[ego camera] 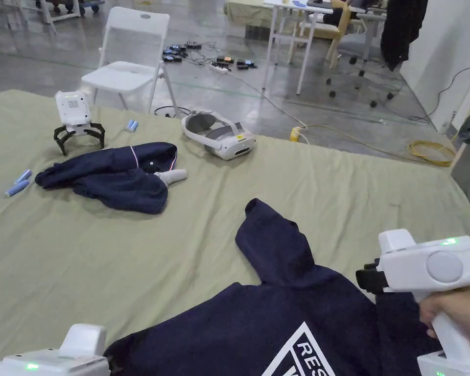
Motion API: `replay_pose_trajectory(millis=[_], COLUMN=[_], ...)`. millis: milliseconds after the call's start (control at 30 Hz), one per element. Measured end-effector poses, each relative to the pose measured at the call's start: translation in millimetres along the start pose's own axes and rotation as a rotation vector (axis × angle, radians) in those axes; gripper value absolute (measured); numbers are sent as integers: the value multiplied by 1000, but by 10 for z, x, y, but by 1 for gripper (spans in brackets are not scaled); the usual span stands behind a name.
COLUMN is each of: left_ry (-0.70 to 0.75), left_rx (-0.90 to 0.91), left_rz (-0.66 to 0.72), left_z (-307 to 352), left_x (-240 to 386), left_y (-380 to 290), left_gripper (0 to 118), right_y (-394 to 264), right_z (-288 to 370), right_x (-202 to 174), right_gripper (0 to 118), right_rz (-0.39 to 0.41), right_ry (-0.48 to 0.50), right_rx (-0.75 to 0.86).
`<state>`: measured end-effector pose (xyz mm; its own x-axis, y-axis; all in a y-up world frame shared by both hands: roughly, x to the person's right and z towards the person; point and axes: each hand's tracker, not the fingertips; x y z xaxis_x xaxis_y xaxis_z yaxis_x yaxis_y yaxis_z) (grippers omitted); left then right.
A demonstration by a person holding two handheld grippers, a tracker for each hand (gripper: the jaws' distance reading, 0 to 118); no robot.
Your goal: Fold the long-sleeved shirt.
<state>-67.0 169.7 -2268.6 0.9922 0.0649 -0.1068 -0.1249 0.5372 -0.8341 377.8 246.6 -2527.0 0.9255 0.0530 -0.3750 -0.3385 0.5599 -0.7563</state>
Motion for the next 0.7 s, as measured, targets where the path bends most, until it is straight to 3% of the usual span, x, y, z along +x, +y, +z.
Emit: replay_pose_trajectory(millis=[33,67,100,133,200,333,367,400,433,467,533,600,700], left_ry=[1,4,6,3,-1,-1,1,4,7,15,18,46,23], left_rx=[2,6,4,3,-6,-20,-23,-23,-21,-32,-47,-45,48], left_rz=[2,10,29,51,62,65,66,61,60,59,43,47,51], left_z=[12,54,60,64,65,60,55,55,52,35,-44,-82,89], left_x=[-9,15,6,-7,-30,-12,0,12,18,8,-15,-69,-115], left_y=[-4,-10,-12,-17,-9,6,11,13,15,35,67,155,503], left_gripper=[8,8,8,8,8,8,8,8,8,8,8,8,8], right_y=[178,318,419,497,594,531,482,444,464,525,492,495,470], right_z=[-200,-408,-581,-721,-985,-1495,-1600,-1931,-1862,-1797,-1688,-1566,-792], right_x=[22,41,41,-25,-76,-269,-353,-198,-231,-226,-144,-137,-24], right_gripper=[48,85,99,99,89,83,73,64,50,7,5,5,5], right_rz=[30,46,48,69,101,133,149,154,79,59,17,18,-46], right_ry=[10,7,-2,-4,9,22,1,3,62,55,162,51,86], right_rx=[-30,-78,-114,-144,-195,-376,-428,-439,-379,-398,-366,-328,-212])
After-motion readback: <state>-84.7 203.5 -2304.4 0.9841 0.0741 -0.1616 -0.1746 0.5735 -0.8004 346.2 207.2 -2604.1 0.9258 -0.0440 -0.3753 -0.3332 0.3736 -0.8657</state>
